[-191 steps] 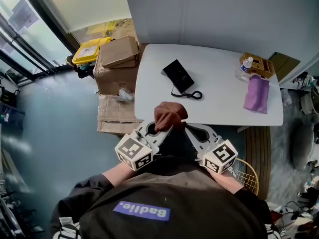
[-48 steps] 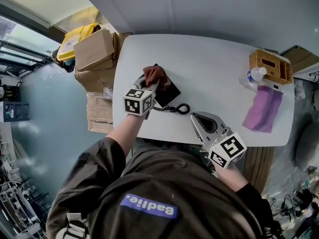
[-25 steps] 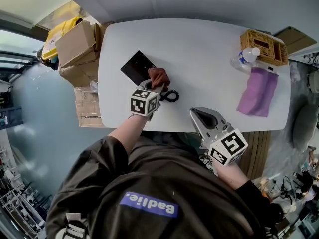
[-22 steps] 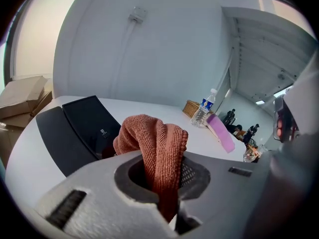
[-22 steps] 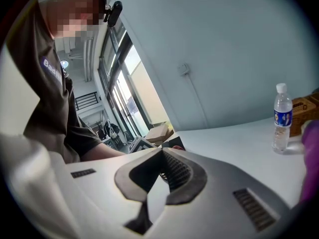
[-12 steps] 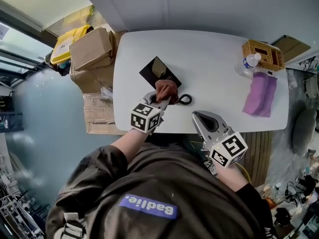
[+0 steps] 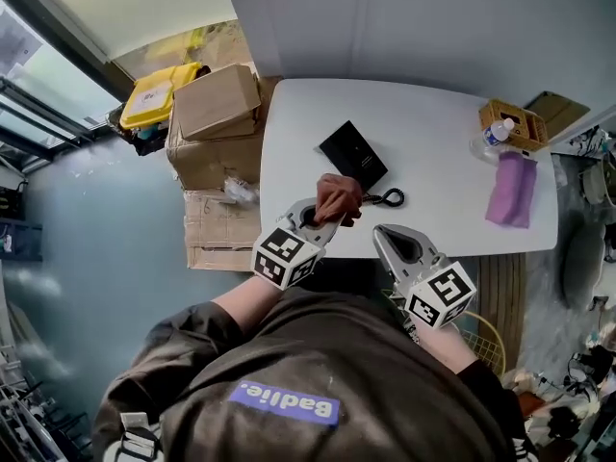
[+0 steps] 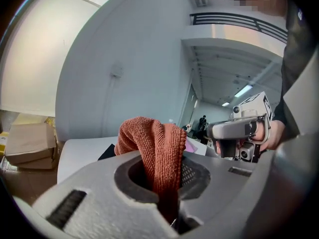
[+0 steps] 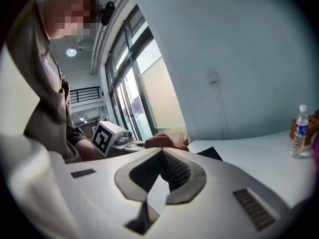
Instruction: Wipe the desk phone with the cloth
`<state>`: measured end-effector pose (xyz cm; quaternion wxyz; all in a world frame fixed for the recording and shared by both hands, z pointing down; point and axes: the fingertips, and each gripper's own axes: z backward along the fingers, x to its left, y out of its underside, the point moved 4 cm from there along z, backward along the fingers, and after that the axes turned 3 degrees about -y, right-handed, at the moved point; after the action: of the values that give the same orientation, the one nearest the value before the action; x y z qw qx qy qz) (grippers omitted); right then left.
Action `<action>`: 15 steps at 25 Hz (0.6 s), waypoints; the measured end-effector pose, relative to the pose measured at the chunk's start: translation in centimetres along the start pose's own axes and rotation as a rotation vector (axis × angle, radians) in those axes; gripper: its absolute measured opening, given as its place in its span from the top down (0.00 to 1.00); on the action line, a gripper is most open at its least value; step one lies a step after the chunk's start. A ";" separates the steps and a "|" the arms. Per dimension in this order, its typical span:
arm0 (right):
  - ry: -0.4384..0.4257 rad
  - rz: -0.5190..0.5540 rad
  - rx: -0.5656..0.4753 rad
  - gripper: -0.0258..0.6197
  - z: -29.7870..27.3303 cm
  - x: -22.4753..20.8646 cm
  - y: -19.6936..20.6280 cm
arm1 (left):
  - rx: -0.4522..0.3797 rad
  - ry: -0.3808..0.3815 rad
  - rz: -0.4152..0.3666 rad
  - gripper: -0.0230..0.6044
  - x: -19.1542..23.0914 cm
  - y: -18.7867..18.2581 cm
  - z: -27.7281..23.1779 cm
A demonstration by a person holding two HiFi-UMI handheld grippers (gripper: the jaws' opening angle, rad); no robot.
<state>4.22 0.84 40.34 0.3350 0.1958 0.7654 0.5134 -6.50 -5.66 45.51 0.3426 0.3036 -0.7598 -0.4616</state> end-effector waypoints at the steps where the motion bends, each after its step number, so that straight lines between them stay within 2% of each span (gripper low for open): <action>1: 0.000 0.009 -0.002 0.92 -0.4 0.9 -0.1 | -0.015 0.009 -0.004 0.90 0.0 -0.3 1.1; 9: 0.002 0.044 -0.017 0.92 -2.0 6.7 -0.2 | -0.084 0.049 -0.031 0.90 -1.1 -1.7 8.4; 15: -0.031 0.074 -0.015 0.92 -2.1 7.8 -0.1 | -0.152 0.046 -0.026 0.90 -2.6 -3.5 11.0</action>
<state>-2.78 4.45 38.35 0.3290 0.2295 0.7484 0.5281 -13.34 0.40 37.96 0.3762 0.2971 -0.7105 -0.5153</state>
